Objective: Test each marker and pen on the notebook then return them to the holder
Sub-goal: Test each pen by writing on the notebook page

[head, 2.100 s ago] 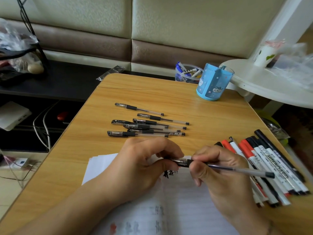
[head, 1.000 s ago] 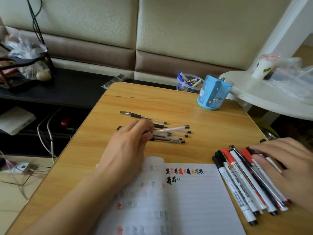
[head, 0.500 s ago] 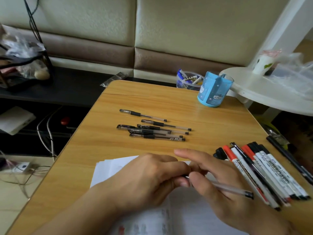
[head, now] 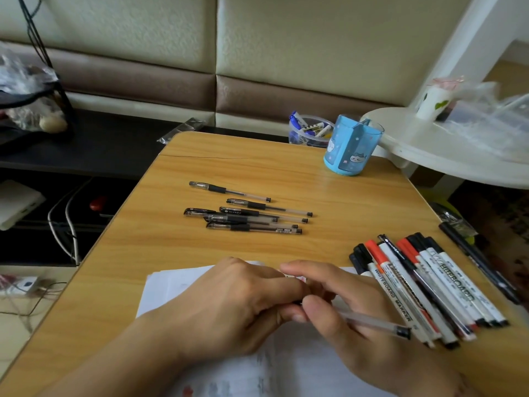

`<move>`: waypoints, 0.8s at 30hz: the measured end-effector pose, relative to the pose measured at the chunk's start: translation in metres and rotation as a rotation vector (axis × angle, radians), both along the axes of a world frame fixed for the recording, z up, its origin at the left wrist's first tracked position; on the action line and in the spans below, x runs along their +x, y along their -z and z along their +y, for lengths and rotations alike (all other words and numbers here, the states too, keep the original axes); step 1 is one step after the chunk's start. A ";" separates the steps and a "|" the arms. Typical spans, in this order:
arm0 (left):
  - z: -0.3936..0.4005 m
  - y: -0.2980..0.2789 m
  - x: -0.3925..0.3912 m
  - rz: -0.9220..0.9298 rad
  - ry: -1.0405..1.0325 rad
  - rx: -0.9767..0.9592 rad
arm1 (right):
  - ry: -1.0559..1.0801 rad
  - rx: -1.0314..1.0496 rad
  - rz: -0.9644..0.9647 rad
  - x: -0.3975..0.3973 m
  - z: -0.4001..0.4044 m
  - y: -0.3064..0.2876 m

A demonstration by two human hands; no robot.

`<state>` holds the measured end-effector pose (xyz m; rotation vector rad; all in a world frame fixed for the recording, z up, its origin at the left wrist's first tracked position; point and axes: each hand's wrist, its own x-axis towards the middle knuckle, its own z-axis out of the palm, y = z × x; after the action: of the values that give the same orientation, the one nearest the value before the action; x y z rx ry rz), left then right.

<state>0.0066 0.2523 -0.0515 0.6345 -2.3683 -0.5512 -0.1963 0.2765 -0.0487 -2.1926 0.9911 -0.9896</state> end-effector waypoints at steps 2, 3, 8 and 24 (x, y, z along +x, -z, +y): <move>0.001 -0.001 0.000 -0.010 -0.008 -0.029 | -0.010 0.005 0.012 0.000 -0.001 0.000; 0.001 -0.001 0.000 -0.017 -0.010 -0.037 | -0.021 0.002 0.018 0.000 -0.001 0.000; 0.000 -0.001 0.000 -0.040 0.001 -0.057 | -0.072 0.010 0.139 -0.001 0.000 -0.012; -0.004 0.006 0.001 -0.060 -0.067 -0.021 | 1.121 0.358 0.475 -0.207 -0.059 -0.006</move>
<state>0.0077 0.2482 -0.0573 0.7272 -2.3961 -0.4833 -0.4028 0.2172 -0.0425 -1.4941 2.5210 -0.5796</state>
